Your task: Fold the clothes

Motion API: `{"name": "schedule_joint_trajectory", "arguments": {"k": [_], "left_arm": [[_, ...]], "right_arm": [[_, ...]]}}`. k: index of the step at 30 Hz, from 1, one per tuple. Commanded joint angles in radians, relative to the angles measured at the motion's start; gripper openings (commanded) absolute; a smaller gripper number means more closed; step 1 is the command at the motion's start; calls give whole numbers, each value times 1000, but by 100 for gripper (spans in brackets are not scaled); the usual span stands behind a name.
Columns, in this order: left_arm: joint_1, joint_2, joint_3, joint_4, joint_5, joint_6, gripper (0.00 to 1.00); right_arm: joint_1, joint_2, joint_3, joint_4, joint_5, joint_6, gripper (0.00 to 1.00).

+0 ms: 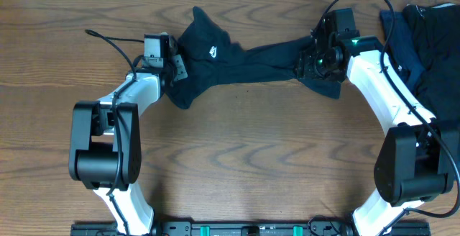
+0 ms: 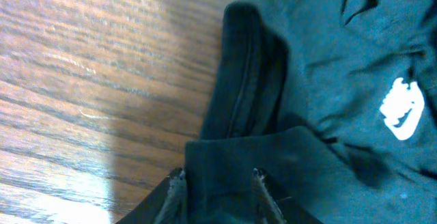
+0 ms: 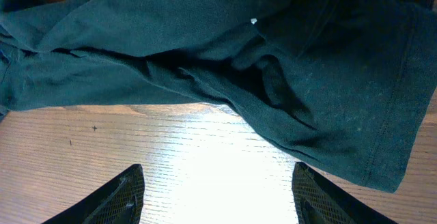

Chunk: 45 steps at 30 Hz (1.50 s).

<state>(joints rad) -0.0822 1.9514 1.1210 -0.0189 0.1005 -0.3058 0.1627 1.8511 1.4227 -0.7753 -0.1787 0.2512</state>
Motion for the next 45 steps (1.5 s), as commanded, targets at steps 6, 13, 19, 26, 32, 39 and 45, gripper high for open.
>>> {"name": "schedule_joint_trajectory", "arguments": {"k": [6,13,19,26,32,39,45], "left_arm": [[0,-42,3,-31,-12,28,29],[0,-41,-5,-55,-13,29,29],[0,-41,-5,-21,-68,43,29],[1,-4,-5,-17,-69,43,30],[0,10,-5,2,-69,43,30],[0,24,-5,2,-69,43,31],[0,51,-5,3,-95,43,63]], "right_arm": [[9,7,0,-3,10,-13,68],[9,7,0,-3,10,-13,68],[9,7,0,-6,10,-14,69],[9,7,0,-15,10,-14,69],[9,7,0,-13,10,-13,69],[9,7,0,-13,10,-13,70],[9,7,0,-13,10,-13,70]]}}
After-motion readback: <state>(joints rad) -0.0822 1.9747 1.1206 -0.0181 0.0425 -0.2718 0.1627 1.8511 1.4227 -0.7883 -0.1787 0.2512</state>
